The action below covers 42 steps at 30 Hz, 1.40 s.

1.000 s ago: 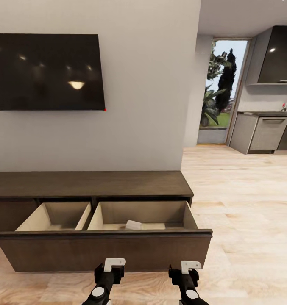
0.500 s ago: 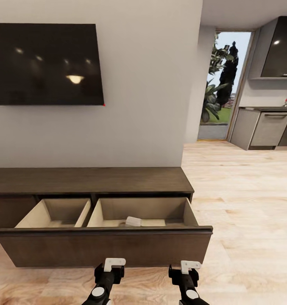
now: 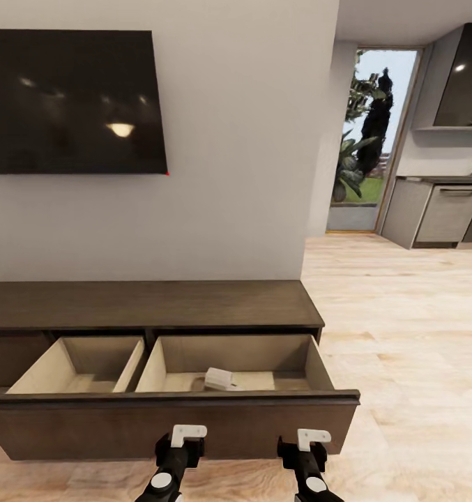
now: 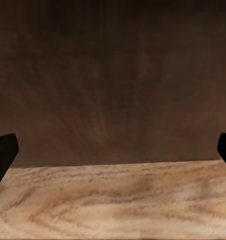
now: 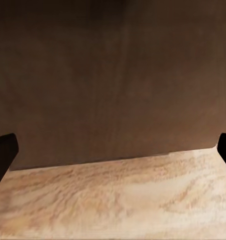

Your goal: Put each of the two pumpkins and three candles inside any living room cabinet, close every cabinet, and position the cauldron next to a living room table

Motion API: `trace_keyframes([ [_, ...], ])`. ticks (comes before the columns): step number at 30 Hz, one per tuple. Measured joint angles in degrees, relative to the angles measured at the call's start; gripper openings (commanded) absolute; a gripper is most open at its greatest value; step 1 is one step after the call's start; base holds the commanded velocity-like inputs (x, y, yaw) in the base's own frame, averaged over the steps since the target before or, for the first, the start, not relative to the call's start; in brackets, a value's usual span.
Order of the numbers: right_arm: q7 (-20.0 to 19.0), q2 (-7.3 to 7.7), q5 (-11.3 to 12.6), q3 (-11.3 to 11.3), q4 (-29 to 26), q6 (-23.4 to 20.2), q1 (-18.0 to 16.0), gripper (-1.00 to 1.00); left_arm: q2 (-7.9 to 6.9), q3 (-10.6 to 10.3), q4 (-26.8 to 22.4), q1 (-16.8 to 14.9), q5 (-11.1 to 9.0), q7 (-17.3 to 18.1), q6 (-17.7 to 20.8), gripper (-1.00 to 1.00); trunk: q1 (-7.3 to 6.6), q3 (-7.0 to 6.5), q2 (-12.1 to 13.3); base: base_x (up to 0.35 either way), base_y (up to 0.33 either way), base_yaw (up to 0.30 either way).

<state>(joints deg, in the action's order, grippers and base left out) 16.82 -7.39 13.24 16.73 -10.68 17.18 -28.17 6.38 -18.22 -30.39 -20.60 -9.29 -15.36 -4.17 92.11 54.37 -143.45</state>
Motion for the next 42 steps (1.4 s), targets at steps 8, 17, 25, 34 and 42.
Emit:
trace_keyframes([
  [8,0.0,0.0,0.0,0.0,0.0,0.0,0.0,1.0,0.0,-0.04,-0.05,0.0,-0.07,-0.01,-0.04,1.0,0.02,0.0,0.0,0.04,0.0,0.0],
  [17,0.0,0.0,0.0,0.0,0.0,0.0,0.0,1.0,0.0,-0.04,-0.04,0.0,-0.05,0.02,-0.03,1.0,0.0,0.0,0.0,0.106,0.0,0.0],
  [25,0.0,0.0,0.0,0.0,0.0,0.0,0.0,1.0,0.0,-0.04,-0.04,0.0,-0.04,0.05,-0.03,1.0,0.0,0.0,0.0,0.144,0.0,0.0],
  [34,0.01,0.0,0.11,0.05,0.04,-0.01,0.01,1.0,0.0,-0.04,-0.04,0.0,-0.1,0.06,-0.04,1.0,0.02,0.0,0.0,0.045,0.0,0.0],
  [42,-0.01,0.0,0.17,0.09,0.08,-0.03,0.02,1.0,0.0,-0.04,0.02,0.0,-0.05,0.07,-0.04,1.0,0.0,0.01,0.0,0.078,0.0,0.0],
])
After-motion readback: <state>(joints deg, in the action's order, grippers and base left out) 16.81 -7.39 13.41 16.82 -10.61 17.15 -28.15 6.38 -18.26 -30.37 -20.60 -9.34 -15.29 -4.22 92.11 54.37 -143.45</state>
